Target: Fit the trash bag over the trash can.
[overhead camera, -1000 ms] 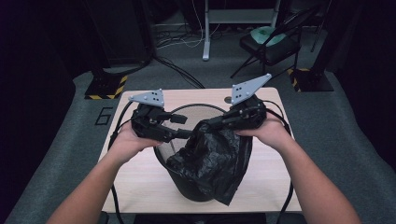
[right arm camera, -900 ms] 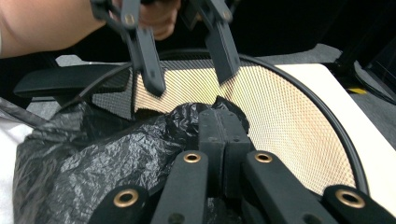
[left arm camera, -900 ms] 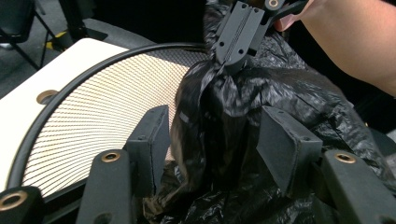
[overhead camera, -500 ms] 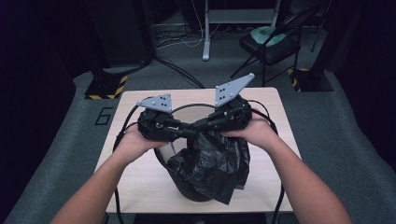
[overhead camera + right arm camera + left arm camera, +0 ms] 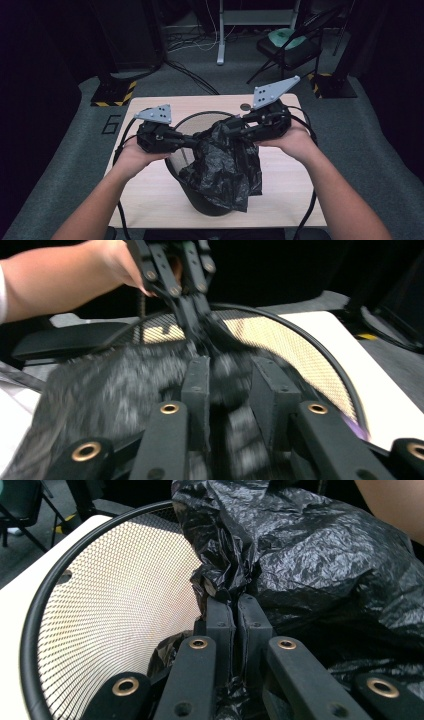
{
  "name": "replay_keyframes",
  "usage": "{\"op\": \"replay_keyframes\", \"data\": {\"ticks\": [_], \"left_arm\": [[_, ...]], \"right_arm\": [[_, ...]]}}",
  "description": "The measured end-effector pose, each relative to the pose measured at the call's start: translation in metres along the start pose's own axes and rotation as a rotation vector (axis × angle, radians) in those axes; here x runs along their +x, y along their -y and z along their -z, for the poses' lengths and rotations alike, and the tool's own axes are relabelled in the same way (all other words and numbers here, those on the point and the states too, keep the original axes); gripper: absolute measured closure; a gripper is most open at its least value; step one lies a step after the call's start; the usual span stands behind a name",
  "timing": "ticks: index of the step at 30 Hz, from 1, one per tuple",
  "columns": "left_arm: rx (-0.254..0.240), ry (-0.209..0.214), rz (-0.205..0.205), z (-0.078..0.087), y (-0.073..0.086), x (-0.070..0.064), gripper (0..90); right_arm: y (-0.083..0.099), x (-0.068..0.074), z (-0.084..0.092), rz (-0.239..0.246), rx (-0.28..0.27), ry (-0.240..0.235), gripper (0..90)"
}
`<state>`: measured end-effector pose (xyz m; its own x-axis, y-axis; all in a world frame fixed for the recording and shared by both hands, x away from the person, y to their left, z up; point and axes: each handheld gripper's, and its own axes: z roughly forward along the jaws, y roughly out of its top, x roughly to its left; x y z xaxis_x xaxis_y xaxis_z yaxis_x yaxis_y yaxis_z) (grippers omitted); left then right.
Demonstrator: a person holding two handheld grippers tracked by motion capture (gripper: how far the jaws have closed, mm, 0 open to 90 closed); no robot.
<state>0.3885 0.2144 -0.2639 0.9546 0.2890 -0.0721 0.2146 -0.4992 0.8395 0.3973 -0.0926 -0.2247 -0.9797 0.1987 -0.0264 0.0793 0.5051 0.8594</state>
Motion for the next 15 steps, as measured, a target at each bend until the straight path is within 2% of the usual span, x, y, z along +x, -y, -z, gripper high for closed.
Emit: {"op": "replay_keyframes", "data": {"ticks": [7, 10, 15], "left_arm": [[-0.016, 0.000, 0.000, 0.006, 0.003, 0.000, 85.5], [-0.018, -0.001, -0.002, 0.006, 0.003, -0.002, 85.5], [-0.020, 0.001, -0.002, 0.006, 0.003, -0.002, 85.4]], "right_arm": [[0.014, -0.007, 0.019, -0.046, 0.001, 0.054, 65.0], [0.019, -0.010, 0.019, -0.065, 0.006, 0.057, 62.9], [0.026, -0.017, 0.015, -0.114, 0.000, 0.047, 52.1]]}}
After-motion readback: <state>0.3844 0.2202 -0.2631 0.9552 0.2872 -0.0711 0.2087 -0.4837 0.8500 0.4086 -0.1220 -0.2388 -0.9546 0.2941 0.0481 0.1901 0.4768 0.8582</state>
